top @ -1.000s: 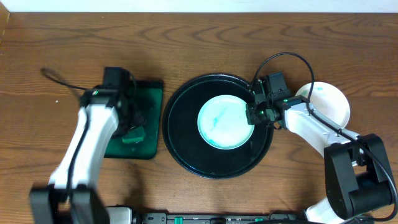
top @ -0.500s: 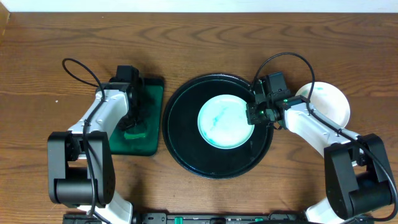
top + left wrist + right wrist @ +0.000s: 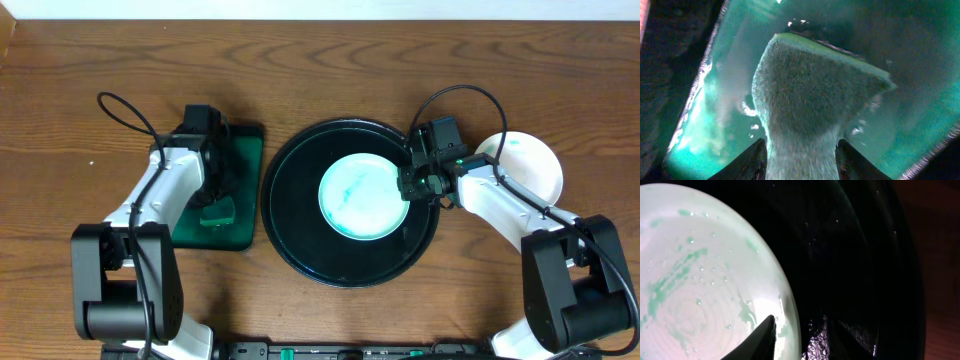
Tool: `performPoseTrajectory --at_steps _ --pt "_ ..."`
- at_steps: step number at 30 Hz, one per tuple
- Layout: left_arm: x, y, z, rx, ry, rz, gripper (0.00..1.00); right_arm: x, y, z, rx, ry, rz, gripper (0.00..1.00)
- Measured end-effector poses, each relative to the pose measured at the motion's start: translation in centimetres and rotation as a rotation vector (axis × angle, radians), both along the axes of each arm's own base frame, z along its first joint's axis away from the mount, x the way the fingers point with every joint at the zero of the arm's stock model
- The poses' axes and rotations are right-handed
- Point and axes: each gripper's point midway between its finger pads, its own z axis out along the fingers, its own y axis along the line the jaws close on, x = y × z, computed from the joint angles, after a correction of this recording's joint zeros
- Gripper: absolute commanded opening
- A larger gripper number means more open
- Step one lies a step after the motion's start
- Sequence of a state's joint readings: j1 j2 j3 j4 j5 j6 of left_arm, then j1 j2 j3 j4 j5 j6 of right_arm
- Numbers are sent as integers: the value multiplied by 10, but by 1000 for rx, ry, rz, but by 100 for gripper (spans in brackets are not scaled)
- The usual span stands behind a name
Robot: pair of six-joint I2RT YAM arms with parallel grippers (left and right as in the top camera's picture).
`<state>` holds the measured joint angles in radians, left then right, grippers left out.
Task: Clean dirty plates on tray and stack at the side
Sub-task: 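Grasp the green sponge from the water tray with the left gripper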
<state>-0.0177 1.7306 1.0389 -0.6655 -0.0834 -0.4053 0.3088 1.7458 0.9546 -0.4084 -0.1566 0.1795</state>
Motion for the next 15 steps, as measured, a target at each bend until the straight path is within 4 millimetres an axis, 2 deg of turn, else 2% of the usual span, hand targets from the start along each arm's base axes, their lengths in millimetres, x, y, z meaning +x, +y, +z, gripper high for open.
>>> performPoseTrajectory --at_steps 1,2,4,8,10,12,13,15 --pt "-1 0 -5 2 4 -2 44 -2 -1 -1 -2 8 -1 25" --pt "-4 1 -10 3 15 -2 38 -4 -1 -2 -6 18 -1 25" --pt "-5 1 -14 6 21 -4 8 -8 -2 -3 -9 36 0 26" --pt "-7 1 -14 6 29 -11 7 -14 -3 -5 -9 63 4 24" --pt "-9 0 -13 3 39 -13 7 -17 -3 -6 -11 73 7 10" --pt "-13 -1 -10 -4 55 -14 7 -18 -3 -6 -10 80 6 7" --pt "-15 -1 -7 -8 60 -14 7 -19 -3 -6 -8 82 5 1" --pt "-16 -4 5 -22 50 -17 7 -18 -2 -6 -2 82 3 1"
